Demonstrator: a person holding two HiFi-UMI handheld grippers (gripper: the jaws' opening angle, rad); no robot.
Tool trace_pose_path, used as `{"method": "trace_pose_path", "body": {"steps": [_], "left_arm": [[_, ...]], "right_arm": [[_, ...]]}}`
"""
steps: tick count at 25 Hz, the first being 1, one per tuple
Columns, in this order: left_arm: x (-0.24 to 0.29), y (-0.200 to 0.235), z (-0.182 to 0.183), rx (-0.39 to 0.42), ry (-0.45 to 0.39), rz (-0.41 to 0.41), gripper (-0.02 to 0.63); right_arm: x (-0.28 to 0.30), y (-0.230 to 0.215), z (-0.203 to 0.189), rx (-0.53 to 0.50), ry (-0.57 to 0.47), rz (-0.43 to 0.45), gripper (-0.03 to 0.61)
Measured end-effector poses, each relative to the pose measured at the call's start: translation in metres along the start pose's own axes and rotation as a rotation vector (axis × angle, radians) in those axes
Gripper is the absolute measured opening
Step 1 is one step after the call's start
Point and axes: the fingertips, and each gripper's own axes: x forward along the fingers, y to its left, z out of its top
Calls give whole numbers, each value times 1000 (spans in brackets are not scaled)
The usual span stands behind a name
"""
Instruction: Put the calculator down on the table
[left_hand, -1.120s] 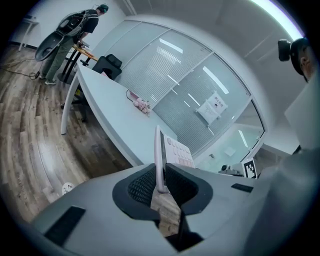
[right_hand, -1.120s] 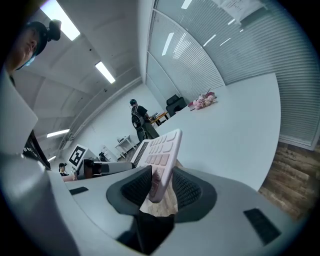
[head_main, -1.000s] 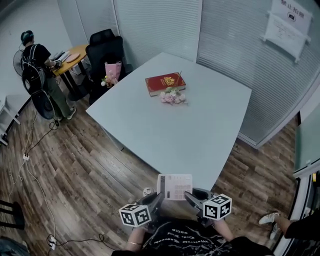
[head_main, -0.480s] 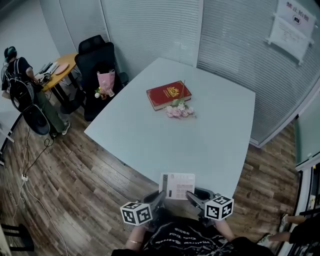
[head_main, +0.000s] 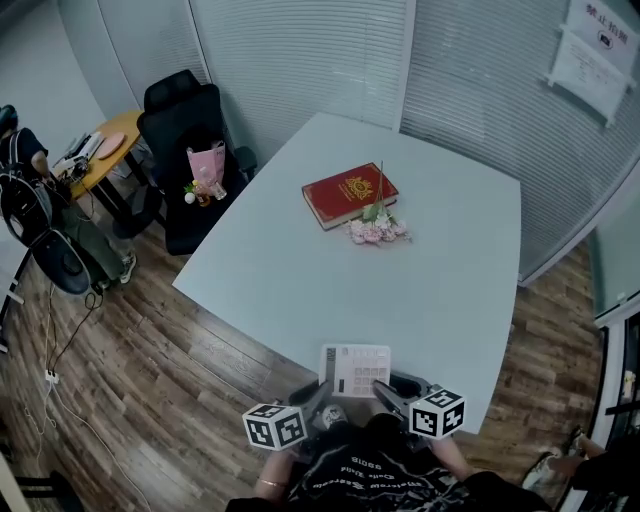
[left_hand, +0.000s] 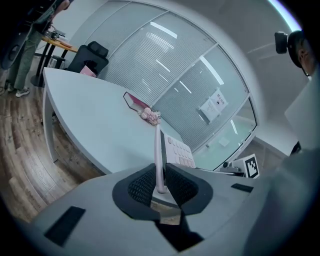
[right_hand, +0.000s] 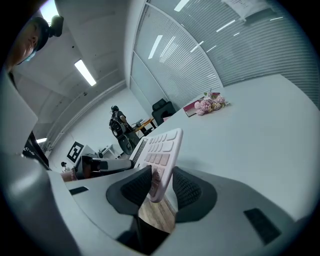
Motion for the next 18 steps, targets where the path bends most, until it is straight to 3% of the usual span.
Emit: {"method": "trace_pose_path", "body": {"steps": [9,18], "left_arm": [[6,15,34,14,-1,-11,67],[22,27,94,16,-53,4,67]], "right_arm": [[24,0,28,0,1,-10,140],[56,-9,89,-56,0,4,141]]}}
